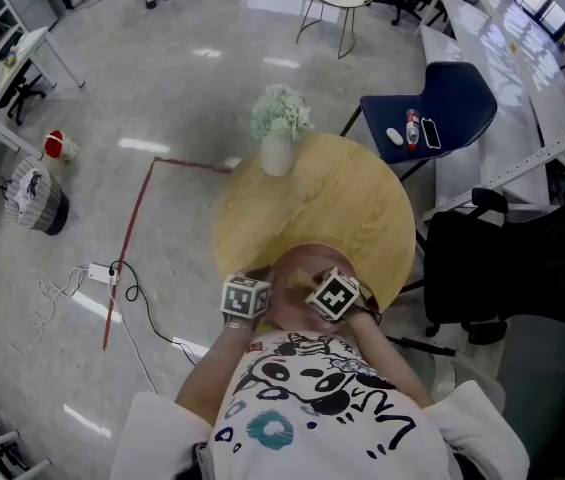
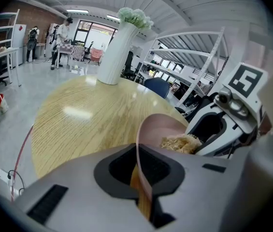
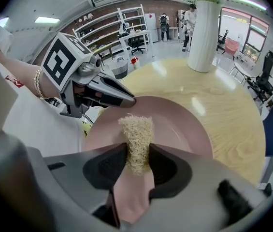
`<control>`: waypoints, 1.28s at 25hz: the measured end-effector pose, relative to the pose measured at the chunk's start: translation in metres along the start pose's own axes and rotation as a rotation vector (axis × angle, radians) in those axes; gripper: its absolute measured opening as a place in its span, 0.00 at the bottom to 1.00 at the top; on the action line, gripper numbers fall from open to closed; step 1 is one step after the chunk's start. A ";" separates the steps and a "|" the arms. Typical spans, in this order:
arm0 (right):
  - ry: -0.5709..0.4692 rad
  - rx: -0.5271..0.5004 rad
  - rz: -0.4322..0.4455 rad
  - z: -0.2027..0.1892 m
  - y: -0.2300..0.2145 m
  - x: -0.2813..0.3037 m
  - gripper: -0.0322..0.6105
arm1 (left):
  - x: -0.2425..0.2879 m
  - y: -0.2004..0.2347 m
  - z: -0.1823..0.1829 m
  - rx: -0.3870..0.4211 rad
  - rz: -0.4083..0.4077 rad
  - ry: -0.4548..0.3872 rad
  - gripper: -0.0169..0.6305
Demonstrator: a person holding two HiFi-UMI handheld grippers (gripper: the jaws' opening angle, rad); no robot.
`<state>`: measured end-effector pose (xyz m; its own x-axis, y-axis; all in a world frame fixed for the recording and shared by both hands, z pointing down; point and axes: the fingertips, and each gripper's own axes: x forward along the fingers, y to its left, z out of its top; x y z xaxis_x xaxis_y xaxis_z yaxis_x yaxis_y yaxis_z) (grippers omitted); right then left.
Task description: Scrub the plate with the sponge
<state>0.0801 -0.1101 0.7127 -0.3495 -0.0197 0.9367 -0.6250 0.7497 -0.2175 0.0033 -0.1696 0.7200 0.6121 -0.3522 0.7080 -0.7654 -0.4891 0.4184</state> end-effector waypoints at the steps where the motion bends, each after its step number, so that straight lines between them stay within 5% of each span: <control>1: 0.002 0.003 0.004 -0.001 0.001 0.000 0.29 | 0.000 0.000 0.000 -0.001 -0.002 -0.002 0.07; 12: -0.022 0.027 -0.029 -0.003 -0.002 -0.004 0.29 | -0.001 -0.001 -0.001 -0.001 -0.003 -0.013 0.07; 16: -0.115 0.091 -0.071 -0.004 -0.014 -0.030 0.29 | -0.011 0.002 0.002 0.005 0.013 -0.036 0.07; 20: -0.295 0.179 -0.124 0.004 -0.037 -0.080 0.29 | -0.030 0.012 0.023 -0.031 0.004 -0.131 0.08; 23: -0.541 0.227 -0.210 0.020 -0.060 -0.147 0.29 | -0.069 0.018 0.068 0.008 0.048 -0.260 0.08; 28: -1.029 0.119 -0.475 0.048 -0.072 -0.297 0.29 | -0.187 -0.023 0.194 0.204 0.011 -0.622 0.08; 32: -1.207 0.062 -0.620 0.054 -0.059 -0.370 0.29 | -0.249 -0.081 0.255 0.401 -0.077 -0.773 0.07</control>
<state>0.2087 -0.1831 0.3646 -0.3702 -0.9264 0.0695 -0.9206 0.3758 0.1061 -0.0365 -0.2457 0.3651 0.7343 -0.6776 0.0412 -0.6772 -0.7269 0.1142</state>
